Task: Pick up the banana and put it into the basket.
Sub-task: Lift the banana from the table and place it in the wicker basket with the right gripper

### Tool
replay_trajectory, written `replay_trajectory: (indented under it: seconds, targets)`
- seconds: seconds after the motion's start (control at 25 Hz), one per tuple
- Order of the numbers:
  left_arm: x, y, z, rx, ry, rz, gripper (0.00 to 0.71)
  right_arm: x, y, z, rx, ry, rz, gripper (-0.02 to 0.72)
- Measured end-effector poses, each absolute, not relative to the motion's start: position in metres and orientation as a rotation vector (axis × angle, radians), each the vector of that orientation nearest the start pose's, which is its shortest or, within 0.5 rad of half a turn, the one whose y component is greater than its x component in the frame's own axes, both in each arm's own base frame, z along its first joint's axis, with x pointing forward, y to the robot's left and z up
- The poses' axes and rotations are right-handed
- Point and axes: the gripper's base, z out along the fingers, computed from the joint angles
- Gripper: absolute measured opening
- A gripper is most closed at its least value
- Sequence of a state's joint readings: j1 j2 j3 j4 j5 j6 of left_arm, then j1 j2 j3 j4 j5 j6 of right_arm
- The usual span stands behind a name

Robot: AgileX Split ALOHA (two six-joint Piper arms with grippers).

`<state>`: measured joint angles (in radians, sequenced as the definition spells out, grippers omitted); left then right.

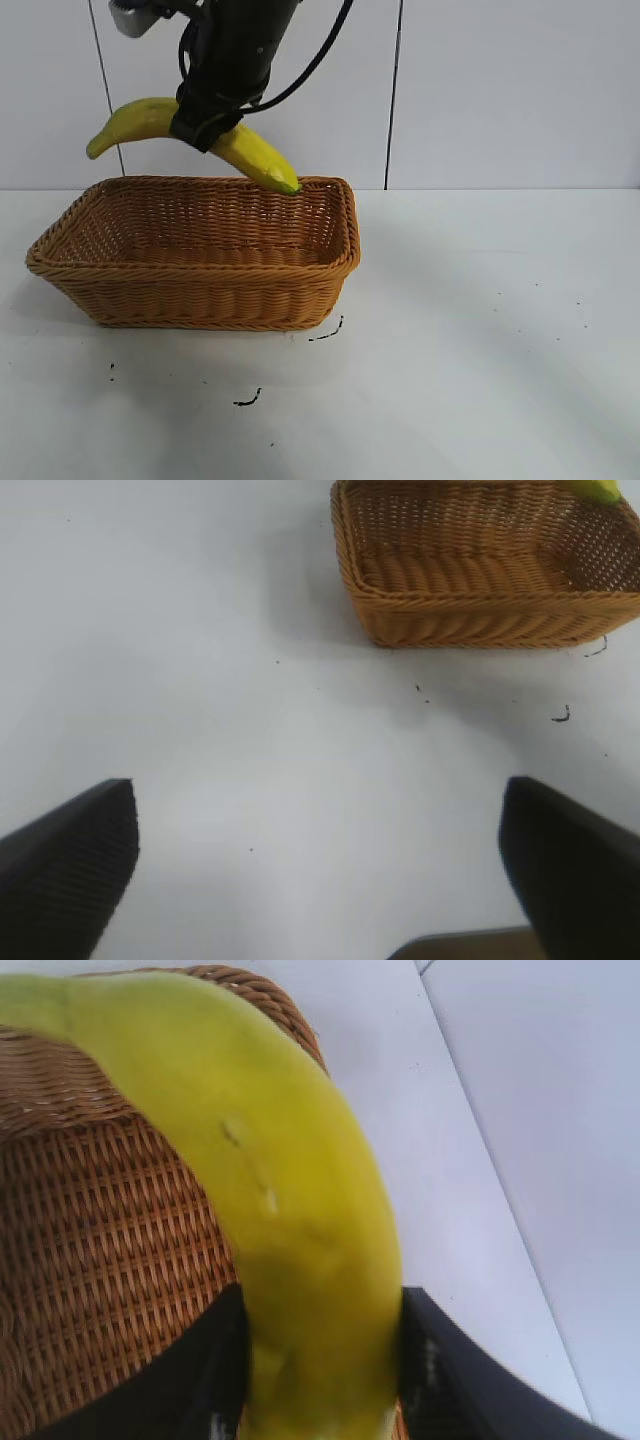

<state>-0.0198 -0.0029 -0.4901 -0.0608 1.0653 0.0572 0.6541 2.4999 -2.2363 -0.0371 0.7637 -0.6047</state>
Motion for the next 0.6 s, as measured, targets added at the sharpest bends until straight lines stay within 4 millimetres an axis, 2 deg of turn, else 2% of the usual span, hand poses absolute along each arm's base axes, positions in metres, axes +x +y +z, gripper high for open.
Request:
replay_trajectory:
  seconds: [0.12,0.28,0.32,0.48,0.6]
  targets:
    - [-0.0046,-0.0048,0.2743,0.082,2.053,-0.050,0.695,0.4422,0.3357,0.1546,-1.506,2.021,-0.029,0.318]
    - [-0.0046,-0.0048,0.2743,0.082,2.053,-0.050,0.695,0.4426,0.3360,0.1550,-1.501,2.015,-0.030,0.318]
    - [-0.0046,-0.0048,0.2743,0.082,2.053,-0.050,0.695,0.4426,0.3360,0.1550,-1.496,2.019,-0.028,0.337]
    - [-0.0046,-0.0048,0.2743,0.082,2.053,-0.050,0.695,0.4426,0.3359,0.1550,-1.492,2.023,-0.026,0.583]
    - [-0.0046,-0.0048,0.2743,0.082,2.053,-0.050,0.695,0.4407,0.3347,0.1585,-1.494,2.043,-0.021,0.657]
